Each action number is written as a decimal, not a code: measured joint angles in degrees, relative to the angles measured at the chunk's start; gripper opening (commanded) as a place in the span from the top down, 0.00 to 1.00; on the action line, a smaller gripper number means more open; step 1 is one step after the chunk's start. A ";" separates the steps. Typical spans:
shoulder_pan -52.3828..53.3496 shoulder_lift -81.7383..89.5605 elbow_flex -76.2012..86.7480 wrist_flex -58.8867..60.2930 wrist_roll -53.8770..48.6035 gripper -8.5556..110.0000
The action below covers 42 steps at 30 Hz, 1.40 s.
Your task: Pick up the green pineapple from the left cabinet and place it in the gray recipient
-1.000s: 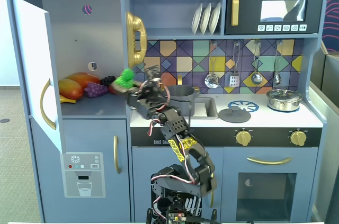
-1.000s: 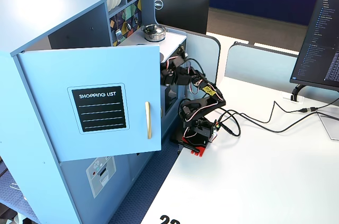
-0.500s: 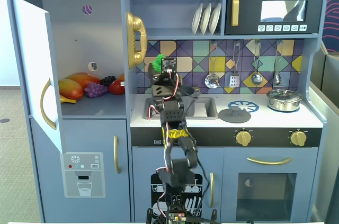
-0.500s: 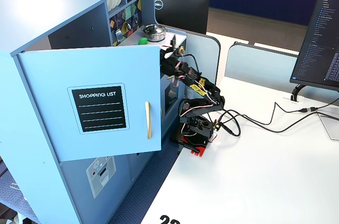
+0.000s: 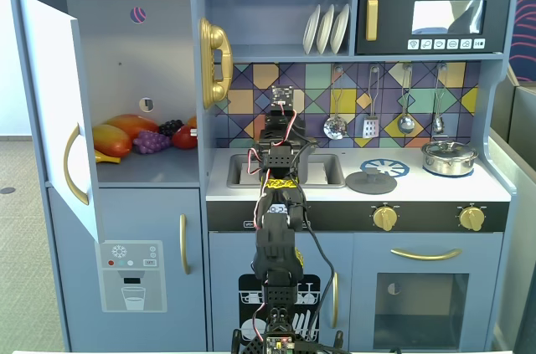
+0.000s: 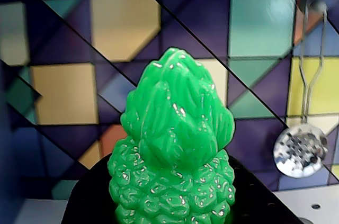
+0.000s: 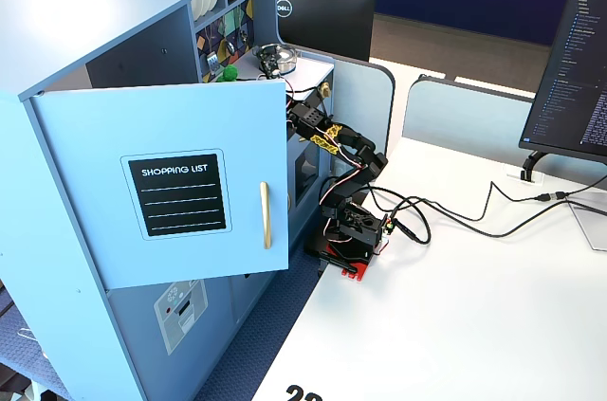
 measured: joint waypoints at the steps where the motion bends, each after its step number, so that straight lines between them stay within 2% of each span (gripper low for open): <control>1: 0.09 -0.97 -0.70 0.26 0.00 0.93; 9: -0.35 -6.33 -3.78 4.92 0.00 0.91; 13: 0.00 -6.50 -3.78 6.42 0.97 0.70; 16: 0.18 -6.68 -3.78 6.50 2.29 0.62; 27: 1.05 -6.24 -4.75 9.58 0.62 0.67; 31: -0.79 0.53 -7.12 22.59 -0.97 0.70; 35: -1.76 10.72 -13.54 46.58 -2.29 0.77; 38: 0.09 19.25 -14.68 65.13 -2.72 0.93; 40: 2.02 24.52 -13.01 75.32 -4.39 0.93; 42: 2.37 29.18 -8.70 79.63 -4.39 0.93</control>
